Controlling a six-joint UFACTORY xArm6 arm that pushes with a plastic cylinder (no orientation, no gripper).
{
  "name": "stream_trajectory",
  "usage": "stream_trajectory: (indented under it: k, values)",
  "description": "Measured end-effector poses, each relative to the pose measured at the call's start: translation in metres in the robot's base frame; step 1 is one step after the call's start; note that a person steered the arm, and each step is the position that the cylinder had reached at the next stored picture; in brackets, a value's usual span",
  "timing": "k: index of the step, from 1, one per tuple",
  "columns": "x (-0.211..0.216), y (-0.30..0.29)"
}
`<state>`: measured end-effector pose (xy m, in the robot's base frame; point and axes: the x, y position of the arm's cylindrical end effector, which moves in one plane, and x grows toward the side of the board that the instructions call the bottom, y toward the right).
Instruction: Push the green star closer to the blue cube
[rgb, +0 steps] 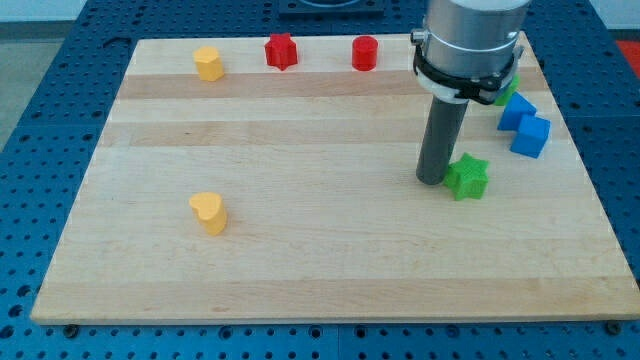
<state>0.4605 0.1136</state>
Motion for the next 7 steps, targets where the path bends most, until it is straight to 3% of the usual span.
stream_trajectory:
  k: [2,3,4,6,7]
  values:
    - [0.0,0.011]
    - [0.03,-0.006]
    - [0.032,-0.005]
    - [0.0,0.008]
    - [0.01,0.004]
